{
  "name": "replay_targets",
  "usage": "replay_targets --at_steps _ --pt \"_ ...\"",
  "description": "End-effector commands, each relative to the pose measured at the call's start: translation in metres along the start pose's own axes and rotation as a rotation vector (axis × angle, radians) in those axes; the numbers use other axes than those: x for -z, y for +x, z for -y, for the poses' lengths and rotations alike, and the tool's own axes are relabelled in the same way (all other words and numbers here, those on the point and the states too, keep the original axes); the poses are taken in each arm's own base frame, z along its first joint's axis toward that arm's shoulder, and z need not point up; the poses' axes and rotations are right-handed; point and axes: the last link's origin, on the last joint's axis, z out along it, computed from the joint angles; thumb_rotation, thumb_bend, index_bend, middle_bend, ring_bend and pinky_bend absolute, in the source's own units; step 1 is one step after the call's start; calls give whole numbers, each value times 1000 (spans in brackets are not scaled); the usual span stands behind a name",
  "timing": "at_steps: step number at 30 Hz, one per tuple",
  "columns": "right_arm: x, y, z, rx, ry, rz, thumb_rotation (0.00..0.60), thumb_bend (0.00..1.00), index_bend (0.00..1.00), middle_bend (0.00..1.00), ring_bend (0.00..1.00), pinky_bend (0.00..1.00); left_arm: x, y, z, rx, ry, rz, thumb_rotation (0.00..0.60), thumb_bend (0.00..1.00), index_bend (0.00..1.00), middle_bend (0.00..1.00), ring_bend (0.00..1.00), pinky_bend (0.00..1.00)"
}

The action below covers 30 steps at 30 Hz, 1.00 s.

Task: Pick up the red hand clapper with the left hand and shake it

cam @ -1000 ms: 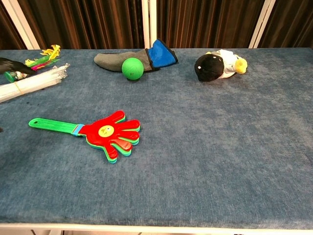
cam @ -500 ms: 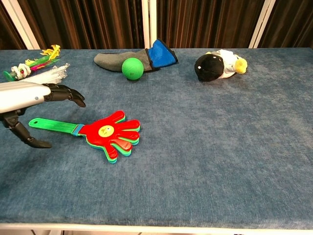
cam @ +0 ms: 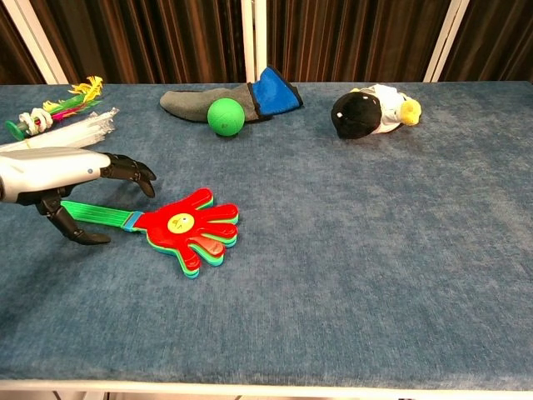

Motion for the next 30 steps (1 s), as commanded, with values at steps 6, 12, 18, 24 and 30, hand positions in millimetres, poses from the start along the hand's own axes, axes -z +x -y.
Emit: replay_targets --at_steps 6,12,18,24,30 --pt "0 -2 -1 -1 0 9 600 298 0 0 0 0 -3 2 -6 26 -11 7 600 272 266 88 0 0" --pt "0 -4 -2 -1 -5 14 600 298 0 0 0 0 -8 4 -8 13 -6 31 600 293 305 96 0 0" --pt "0 -3 -4 -3 -8 11 600 299 0 0 0 0 -11 2 -9 16 14 60 600 305 321 103 0 0" --pt "-1 -5 -4 -6 -9 15 600 300 0 0 0 0 -13 5 -15 25 6 38 600 310 406 120 0 0" --pt "-1 -5 -5 -7 -10 15 600 299 0 0 0 0 -16 6 -17 25 12 11 600 341 536 187 0 24"
